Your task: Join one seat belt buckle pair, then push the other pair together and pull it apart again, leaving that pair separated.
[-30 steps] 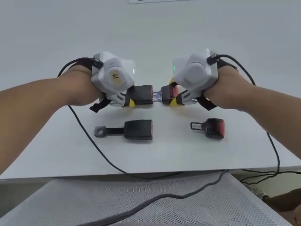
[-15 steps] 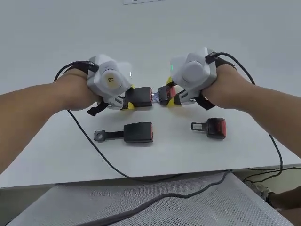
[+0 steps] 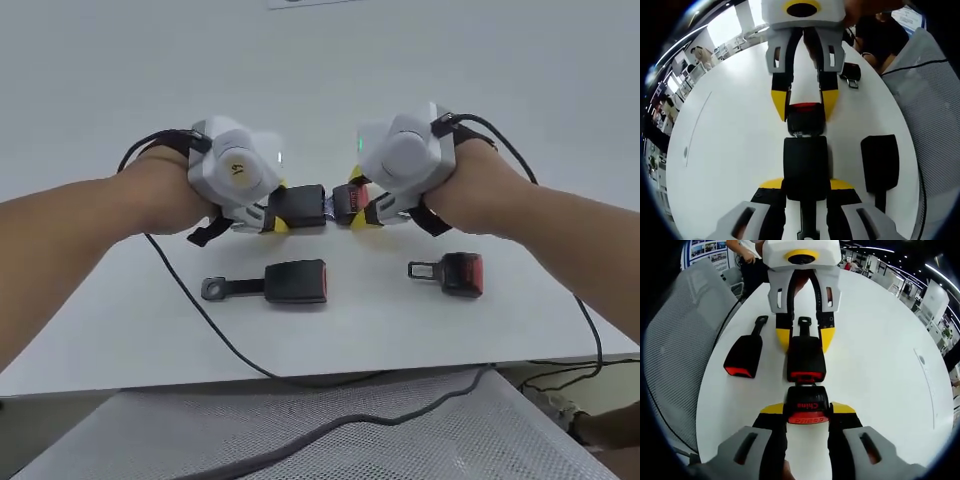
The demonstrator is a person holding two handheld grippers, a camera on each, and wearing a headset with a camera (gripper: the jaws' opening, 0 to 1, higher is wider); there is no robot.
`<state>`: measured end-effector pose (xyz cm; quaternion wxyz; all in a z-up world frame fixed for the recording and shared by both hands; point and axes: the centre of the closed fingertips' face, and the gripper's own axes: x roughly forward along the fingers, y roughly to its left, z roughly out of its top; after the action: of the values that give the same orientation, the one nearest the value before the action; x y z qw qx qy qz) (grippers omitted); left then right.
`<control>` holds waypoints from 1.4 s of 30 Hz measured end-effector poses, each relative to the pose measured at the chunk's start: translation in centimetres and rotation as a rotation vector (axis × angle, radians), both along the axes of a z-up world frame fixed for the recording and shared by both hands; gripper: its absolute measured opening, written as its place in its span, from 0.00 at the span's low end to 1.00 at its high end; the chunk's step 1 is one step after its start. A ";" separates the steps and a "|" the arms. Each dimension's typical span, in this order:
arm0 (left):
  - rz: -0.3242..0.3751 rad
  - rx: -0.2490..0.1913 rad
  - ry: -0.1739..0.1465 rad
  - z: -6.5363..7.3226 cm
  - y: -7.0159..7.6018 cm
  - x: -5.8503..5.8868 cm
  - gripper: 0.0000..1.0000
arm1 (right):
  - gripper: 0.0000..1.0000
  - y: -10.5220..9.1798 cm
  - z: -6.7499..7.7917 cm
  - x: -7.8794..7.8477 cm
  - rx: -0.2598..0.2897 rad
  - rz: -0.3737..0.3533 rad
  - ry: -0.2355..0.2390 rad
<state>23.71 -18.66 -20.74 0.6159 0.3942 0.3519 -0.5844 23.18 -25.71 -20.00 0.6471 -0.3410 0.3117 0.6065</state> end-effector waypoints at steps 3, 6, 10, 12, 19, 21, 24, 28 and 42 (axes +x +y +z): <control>0.000 0.000 0.001 0.0 0.0 0.1 0.30 | 0.28 0.2 0.2 -0.2 0.002 -0.002 0.003; -0.002 0.005 0.007 0.0 0.1 0.1 0.30 | 0.28 0.8 0.3 0.1 0.005 0.015 -0.015; 0.003 -0.003 0.010 0.6 0.2 0.2 0.30 | 0.28 0.2 -0.7 1.2 -0.005 -0.006 -0.010; 0.005 -0.002 0.009 0.7 0.2 0.2 0.30 | 0.28 0.6 -0.1 0.4 -0.004 0.047 -0.012; -0.003 0.003 0.015 0.7 0.1 0.2 0.30 | 0.28 0.6 -0.3 0.2 -0.005 0.006 -0.035; -0.002 0.005 0.017 0.7 0.1 0.1 0.30 | 0.28 0.5 0.0 -0.3 -0.002 0.006 -0.029; -0.002 0.012 0.020 0.7 0.0 0.1 0.30 | 0.28 0.5 -0.1 -0.5 -0.003 0.009 0.003; 0.000 0.013 0.019 0.6 0.0 0.0 0.30 | 0.28 0.5 -0.1 -0.1 -0.006 0.009 0.017; 0.032 -0.014 0.024 0.2 0.1 0.0 0.30 | 0.28 0.1 -0.2 0.5 -0.032 0.034 0.006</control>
<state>23.72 -18.53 -20.51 0.6238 0.3772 0.3613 -0.5814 23.68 -25.63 -20.21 0.6302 -0.3549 0.3175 0.6133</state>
